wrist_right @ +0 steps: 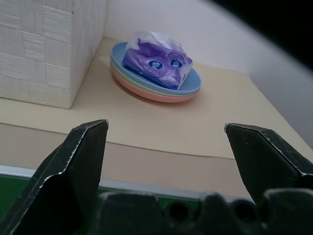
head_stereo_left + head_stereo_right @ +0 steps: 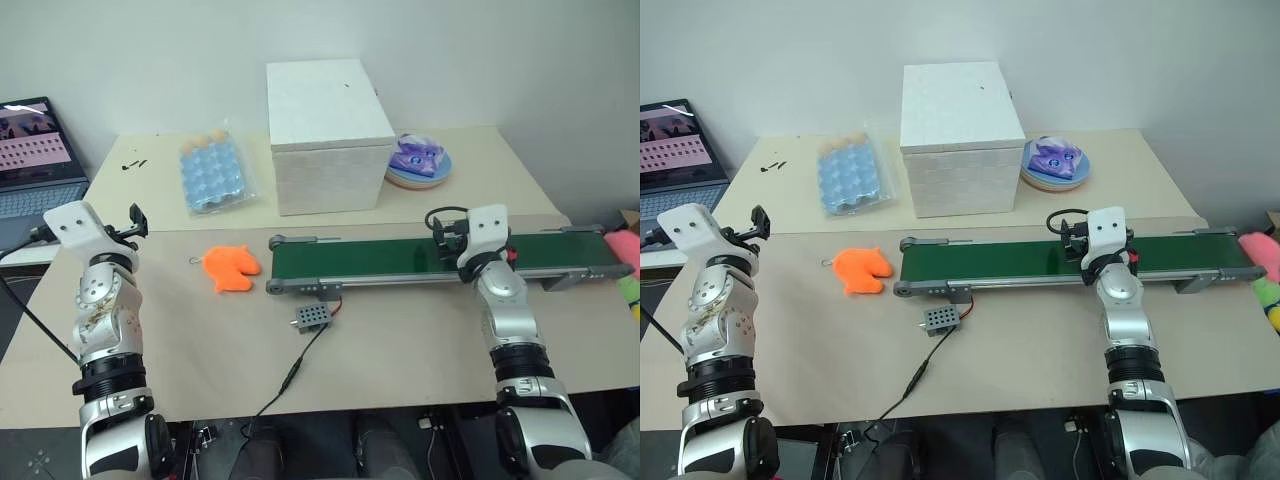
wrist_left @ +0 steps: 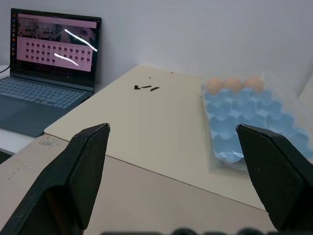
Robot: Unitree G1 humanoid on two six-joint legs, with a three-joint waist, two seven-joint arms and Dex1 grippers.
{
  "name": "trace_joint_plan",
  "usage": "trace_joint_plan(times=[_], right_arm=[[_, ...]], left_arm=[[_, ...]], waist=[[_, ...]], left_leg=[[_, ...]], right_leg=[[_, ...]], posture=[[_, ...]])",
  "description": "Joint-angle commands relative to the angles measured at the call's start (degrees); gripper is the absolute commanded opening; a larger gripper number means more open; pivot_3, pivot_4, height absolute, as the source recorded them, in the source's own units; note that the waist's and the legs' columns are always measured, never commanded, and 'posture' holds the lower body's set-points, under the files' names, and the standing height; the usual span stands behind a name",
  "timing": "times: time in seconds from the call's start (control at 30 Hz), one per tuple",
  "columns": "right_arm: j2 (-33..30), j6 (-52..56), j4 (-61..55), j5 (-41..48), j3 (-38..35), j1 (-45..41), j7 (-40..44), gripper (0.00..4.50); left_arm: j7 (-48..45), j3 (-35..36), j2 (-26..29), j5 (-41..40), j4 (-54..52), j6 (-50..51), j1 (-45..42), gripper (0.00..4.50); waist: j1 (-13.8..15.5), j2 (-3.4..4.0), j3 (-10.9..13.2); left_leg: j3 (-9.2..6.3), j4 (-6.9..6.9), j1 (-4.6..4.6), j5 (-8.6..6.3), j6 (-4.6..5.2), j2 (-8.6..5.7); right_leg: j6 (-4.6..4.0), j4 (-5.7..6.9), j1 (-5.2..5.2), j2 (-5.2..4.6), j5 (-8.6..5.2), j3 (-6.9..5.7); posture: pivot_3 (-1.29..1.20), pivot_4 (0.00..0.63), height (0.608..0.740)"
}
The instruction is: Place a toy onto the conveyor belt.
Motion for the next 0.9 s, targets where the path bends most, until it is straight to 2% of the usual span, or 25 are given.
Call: trace_joint_plan(times=[0.03, 0.2, 0.27, 0.4, 0.47, 0.57, 0.67, 0.8, 0.9], right_arm=[[-0.4, -1.8, -3.7, 1.3, -0.2, 0.4, 2.8, 4.50], [1.2, -3.3, -9.1, 6.7, 1.7, 2.5, 13.7, 4.50], [1.7, -3.9, -13.3, 9.4, 3.9, 4.6, 20.1, 4.50], [2.2, -1.7, -25.8, 20.4, 7.7, 10.0, 35.3, 4.50], [0.5, 0.5, -32.6, 26.3, 10.4, 13.7, 44.2, 4.50], [-4.9, -0.3, -35.9, 26.7, 16.1, 19.2, 57.1, 4.50], [-6.2, -1.3, -35.3, 26.2, 18.0, 20.7, 61.3, 4.50], [-4.8, -3.2, -33.9, 24.7, 18.6, 20.5, 62.1, 4.50], [-3.6, -4.6, -32.8, 23.6, 18.8, 20.2, 61.9, 4.50]], left_arm=[[-2.2, -1.7, 1.0, 1.0, -3.1, -1.5, -0.2, 4.41], [-4.6, -4.5, 0.7, 1.8, -4.9, -1.5, 0.1, 4.41], [-4.7, -4.5, 0.7, 1.8, -5.2, -1.4, 0.3, 4.41], [-5.0, -4.8, 0.5, 2.0, -5.4, -1.2, 0.4, 4.41], [-5.1, -5.0, 0.4, 2.1, -5.3, -1.1, 0.3, 4.41], [-5.5, -5.4, 0.5, 2.3, -5.3, -1.0, -0.1, 4.41], [-5.6, -5.5, 0.8, 2.6, -5.1, -0.8, -0.5, 4.41], [-5.8, -4.9, 1.0, 2.1, -5.1, -0.4, -0.5, 4.41], [-6.4, -2.3, -0.1, -2.2, -5.3, 2.3, -0.2, 4.41]], waist=[[0.0, 0.00, 0.0], [0.0, 0.00, 0.0], [-0.2, 0.00, 0.0], [-0.1, 0.00, 0.0], [0.1, 0.00, 0.0], [0.5, -0.01, 0.0], [0.6, -0.04, 0.0], [0.1, -0.05, 0.0], [0.2, -0.05, 0.0]], left_leg=[[0.00, 0.00, 0.00, 0.00, 0.00, 0.00], [-0.01, 0.00, -0.04, 0.00, 0.00, 0.00], [0.00, 0.00, -0.01, 0.00, 0.00, 0.01], [-0.03, 0.00, -0.01, 0.00, 0.00, 0.03], [-0.03, 0.00, -0.01, 0.00, 0.00, 0.02], [-0.10, 0.00, 0.00, 0.00, 0.00, 0.02], [-0.11, 0.00, 0.07, 0.00, 0.00, 0.02], [-0.09, 0.00, 0.13, 0.00, 0.00, 0.04], [-0.09, 0.00, 0.14, 0.00, 0.00, 0.04]], right_leg=[[0.00, 0.00, 0.00, 0.00, 0.00, 0.00], [0.01, -0.09, 0.01, 0.00, 0.00, -0.01], [0.01, -0.09, 0.00, 0.01, 0.00, -0.01], [0.01, -0.09, 0.01, 0.04, 0.00, -0.03], [0.01, -0.09, 0.02, 0.03, 0.00, -0.03], [0.03, -0.18, 0.11, 0.02, -0.01, -0.12], [0.08, -0.32, 0.25, 0.02, 0.02, -0.17], [0.08, -0.28, 0.23, 0.04, 0.03, -0.14], [0.08, -0.27, 0.22, 0.06, 0.03, -0.13]], posture=[[0.00, 0.150, 0.740], [0.00, 0.150, 0.740], [0.00, 0.150, 0.740], [0.00, 0.150, 0.740], [0.00, 0.150, 0.740], [0.00, 0.150, 0.740], [0.00, 0.150, 0.740], [0.00, 0.150, 0.740], [0.00, 0.150, 0.740]])
